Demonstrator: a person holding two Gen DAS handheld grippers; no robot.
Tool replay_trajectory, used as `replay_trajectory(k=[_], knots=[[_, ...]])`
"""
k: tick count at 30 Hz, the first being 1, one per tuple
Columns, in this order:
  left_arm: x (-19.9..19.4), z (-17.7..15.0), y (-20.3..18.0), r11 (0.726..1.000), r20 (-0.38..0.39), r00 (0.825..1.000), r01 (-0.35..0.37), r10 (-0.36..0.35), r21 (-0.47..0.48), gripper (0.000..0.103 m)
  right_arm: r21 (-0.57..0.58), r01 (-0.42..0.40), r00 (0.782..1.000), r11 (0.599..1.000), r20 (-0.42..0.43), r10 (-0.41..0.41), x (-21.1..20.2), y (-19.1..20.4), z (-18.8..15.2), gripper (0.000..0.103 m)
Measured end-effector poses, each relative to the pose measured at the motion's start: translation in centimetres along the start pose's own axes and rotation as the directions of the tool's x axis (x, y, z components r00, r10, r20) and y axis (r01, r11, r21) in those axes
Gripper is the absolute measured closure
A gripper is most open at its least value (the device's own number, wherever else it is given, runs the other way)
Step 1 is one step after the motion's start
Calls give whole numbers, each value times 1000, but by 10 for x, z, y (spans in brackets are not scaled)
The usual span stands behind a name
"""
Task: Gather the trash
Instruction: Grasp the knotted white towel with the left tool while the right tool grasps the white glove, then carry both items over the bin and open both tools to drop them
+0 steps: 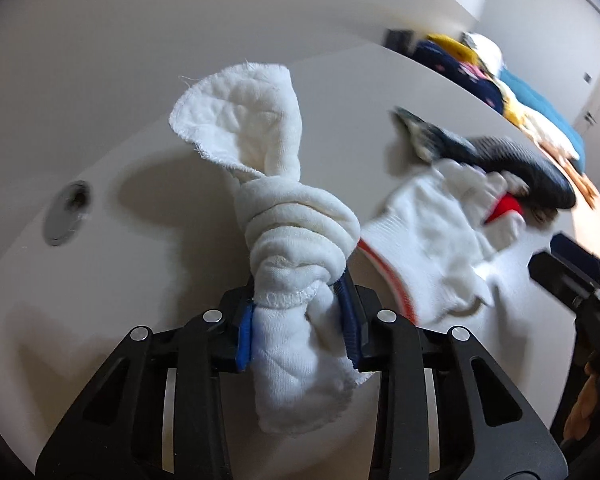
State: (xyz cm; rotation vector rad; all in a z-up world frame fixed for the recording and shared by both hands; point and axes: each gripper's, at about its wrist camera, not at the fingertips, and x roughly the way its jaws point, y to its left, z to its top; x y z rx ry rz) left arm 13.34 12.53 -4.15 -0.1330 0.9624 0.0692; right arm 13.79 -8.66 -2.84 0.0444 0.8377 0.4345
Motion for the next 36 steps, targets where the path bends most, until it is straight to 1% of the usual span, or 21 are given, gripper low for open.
replay_trajectory(k=[3,8,11,14,15,16,17,18,19,20,21,24,28,33,36], knots=[[-14,4,12,999,39,999,-33,34,-17,69,-31,-10,1000,999,-28,9,12,9,2,24],[-33,10,24,998,81,996,-40,45,-54,69,-61,-22,996,998,-88,17,35,23,2,24],[-39,12,27,997,93,995,-41,46,-60,69,-85,0,994,996,-106,-9,45,30,4,25],[-42,13,29,997,105,993,-43,49,-61,69,-106,24,989,994,-139,-39,55,34,2,35],[-43,12,28,997,109,993,-46,53,-61,69,-123,43,990,991,-132,-59,56,37,2,40],[-44,12,29,997,113,992,-49,56,-64,69,-148,63,988,987,-130,-82,57,40,1,42],[-45,13,29,997,115,992,-49,56,-67,69,-158,73,987,985,-127,-94,56,40,1,49],[-45,13,29,996,116,992,-48,55,-69,69,-164,74,988,984,-121,-94,56,41,1,63],[-46,13,30,996,118,991,-47,55,-73,69,-160,65,989,985,-120,-84,56,41,1,72],[-48,12,31,996,121,991,-47,55,-74,69,-150,56,989,987,-124,-75,55,40,1,86],[-49,12,30,996,125,991,-47,56,-73,69,-136,52,989,989,-130,-69,54,38,2,89],[-54,11,28,996,135,989,-54,63,-67,69,-107,30,990,994,-137,-44,50,35,3,91],[-63,11,25,998,158,986,-44,52,-55,69,-95,11,994,995,-108,-21,34,37,-1,91],[-76,9,20,998,177,984,-26,34,-50,69,-88,14,997,996,-76,-21,12,36,-5,91],[-82,4,11,999,183,983,-18,24,-38,69,-85,13,998,996,-58,-18,-3,31,-6,91]])
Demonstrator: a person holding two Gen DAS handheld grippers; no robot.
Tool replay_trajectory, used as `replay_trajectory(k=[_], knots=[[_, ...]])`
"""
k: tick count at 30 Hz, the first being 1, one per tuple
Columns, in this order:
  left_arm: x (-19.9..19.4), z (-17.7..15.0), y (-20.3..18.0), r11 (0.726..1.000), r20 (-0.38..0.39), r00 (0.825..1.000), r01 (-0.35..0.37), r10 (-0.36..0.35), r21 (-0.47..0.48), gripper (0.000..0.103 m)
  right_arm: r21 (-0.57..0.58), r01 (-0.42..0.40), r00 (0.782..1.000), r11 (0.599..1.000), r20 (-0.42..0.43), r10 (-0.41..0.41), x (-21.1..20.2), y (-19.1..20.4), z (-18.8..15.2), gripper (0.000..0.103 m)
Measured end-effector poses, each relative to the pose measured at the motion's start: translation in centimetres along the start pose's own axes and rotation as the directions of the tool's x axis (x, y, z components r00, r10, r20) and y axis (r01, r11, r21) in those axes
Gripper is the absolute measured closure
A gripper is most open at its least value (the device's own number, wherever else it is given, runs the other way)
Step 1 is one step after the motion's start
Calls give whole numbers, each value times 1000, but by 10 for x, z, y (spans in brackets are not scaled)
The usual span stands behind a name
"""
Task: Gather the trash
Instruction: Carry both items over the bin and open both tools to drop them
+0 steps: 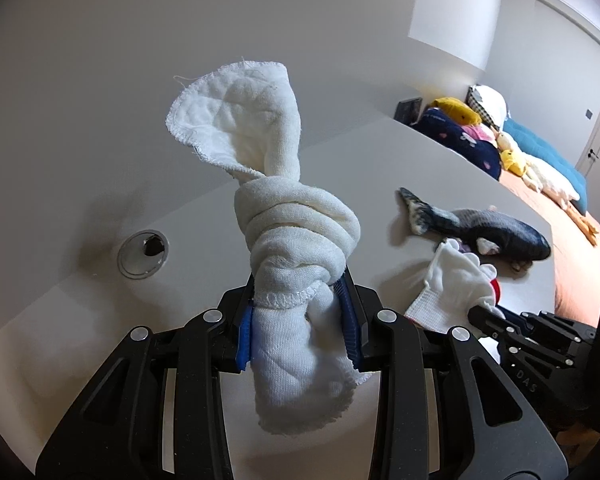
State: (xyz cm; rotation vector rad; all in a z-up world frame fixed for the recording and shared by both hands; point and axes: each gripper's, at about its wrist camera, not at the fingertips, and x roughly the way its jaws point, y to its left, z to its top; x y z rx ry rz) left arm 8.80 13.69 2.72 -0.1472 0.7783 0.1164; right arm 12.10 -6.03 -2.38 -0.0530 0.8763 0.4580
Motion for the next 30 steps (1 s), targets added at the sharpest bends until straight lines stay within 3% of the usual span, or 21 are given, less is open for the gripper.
replay_trajectory(k=[16,30], knots=[[-37,-26,-57,995,7,998,58,-59,86,68,42,1,996,999,86,-5,-76,-29,-28,91],[-52,-50,-132,965,-13,986,166,-166,203,68,116,50,989,992,136,-66,-129,-73,-65,91]])
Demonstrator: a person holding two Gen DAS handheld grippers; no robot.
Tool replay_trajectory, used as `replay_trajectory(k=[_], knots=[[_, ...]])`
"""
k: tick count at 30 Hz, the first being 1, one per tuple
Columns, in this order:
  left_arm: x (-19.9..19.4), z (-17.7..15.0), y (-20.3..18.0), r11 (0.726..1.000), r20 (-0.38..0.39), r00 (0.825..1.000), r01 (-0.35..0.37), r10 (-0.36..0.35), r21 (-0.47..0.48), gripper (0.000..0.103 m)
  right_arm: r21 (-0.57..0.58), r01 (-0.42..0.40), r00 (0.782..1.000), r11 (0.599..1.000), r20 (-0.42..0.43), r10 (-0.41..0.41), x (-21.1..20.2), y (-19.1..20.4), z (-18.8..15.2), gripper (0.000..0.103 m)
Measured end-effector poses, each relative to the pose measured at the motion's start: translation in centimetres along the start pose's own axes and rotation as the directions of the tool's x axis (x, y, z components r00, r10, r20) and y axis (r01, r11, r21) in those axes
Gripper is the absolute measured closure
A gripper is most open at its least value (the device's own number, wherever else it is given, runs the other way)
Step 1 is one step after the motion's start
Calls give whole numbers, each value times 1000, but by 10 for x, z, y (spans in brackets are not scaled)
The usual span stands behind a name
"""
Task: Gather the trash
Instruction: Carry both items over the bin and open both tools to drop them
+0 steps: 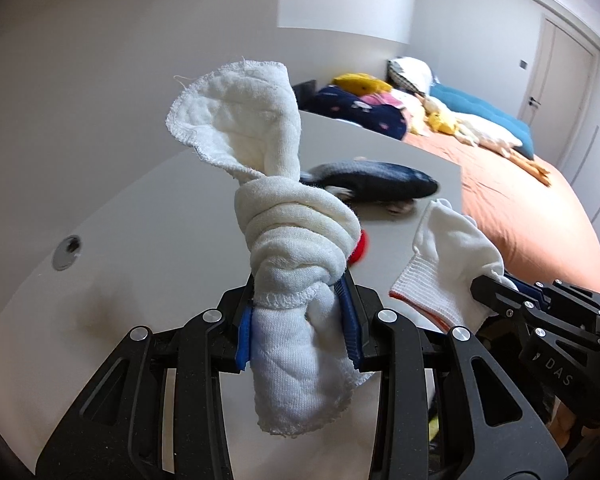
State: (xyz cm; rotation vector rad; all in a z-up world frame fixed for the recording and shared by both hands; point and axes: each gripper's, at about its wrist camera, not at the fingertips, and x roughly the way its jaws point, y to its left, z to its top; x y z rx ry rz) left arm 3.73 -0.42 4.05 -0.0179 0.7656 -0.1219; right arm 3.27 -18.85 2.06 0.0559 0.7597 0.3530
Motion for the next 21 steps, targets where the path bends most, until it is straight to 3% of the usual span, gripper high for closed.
replay_trajectory(k=[21], knots=[[7,-5,-93,975,-28,987,158,-155,154,68,136,122,988,983,74,-133,-76,-78,-32,91]])
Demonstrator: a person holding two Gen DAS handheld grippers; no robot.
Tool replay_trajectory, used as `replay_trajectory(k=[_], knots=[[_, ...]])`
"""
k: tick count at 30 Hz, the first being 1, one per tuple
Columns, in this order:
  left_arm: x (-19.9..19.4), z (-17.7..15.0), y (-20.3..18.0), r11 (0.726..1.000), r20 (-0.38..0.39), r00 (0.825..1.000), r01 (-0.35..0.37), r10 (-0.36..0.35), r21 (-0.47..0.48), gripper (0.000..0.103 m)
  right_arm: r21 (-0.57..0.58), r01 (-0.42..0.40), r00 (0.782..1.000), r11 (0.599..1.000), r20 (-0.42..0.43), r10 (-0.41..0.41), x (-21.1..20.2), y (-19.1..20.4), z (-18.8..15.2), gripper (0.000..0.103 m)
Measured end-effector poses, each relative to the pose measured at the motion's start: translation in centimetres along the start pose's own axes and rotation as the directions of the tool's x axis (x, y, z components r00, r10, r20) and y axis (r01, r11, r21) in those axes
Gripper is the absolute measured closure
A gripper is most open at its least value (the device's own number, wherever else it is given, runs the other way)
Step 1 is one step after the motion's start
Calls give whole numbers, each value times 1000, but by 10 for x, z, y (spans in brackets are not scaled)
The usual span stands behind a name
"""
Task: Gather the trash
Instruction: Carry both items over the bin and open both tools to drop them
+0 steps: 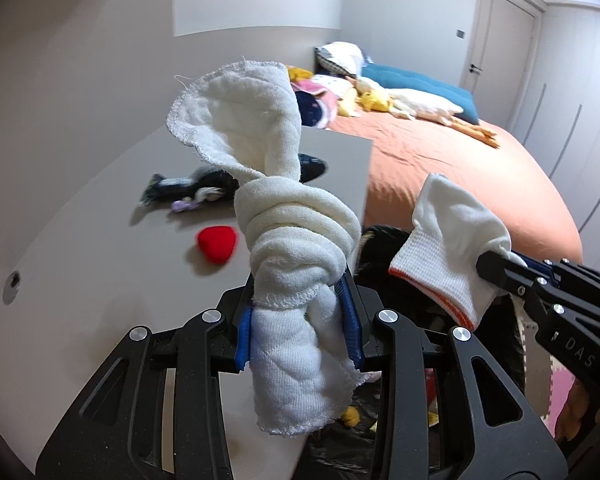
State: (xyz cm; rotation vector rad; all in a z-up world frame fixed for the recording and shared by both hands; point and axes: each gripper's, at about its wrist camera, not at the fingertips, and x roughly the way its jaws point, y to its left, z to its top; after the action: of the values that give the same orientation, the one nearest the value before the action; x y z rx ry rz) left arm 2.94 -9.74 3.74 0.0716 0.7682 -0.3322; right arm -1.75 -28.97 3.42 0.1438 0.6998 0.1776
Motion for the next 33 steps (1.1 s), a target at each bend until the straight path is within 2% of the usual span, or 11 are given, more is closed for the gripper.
replay_trajectory(k=[12,18,22,23,24,25,26,27,29,33], knots=[[16,-1,-47,990,-43,994,103,-99,98,66,79,107,994,991,31,-109,-26,-42,-7,91],[20,-9,-70,976,-74,987,156,-146,152,66,125,144,987,982,46,-151,-38,-63,-11,91],[21,-14,-85,956,-107,975,214,-196,200,66,143,181,979,973,65,-191,-48,-73,-11,91],[21,-16,-88,948,-115,970,233,-212,215,63,151,185,978,971,72,-197,-51,-75,-10,88],[20,-17,-92,941,-122,966,250,-227,231,60,169,199,973,965,82,-215,-55,-79,-10,71],[18,-19,-96,932,-124,964,261,-236,251,42,184,216,968,959,92,-235,-58,-81,-10,57],[16,-20,-99,929,-116,965,260,-237,265,13,196,234,959,952,112,-259,-63,-83,-10,33],[15,-21,-101,927,-107,966,255,-234,277,5,207,258,947,944,136,-289,-69,-85,-10,26],[12,-25,-106,913,-104,966,259,-238,315,6,216,289,933,933,156,-325,-76,-88,-10,26],[13,-24,-110,910,-110,966,259,-236,322,6,248,292,927,924,163,-337,-82,-99,-11,25]])
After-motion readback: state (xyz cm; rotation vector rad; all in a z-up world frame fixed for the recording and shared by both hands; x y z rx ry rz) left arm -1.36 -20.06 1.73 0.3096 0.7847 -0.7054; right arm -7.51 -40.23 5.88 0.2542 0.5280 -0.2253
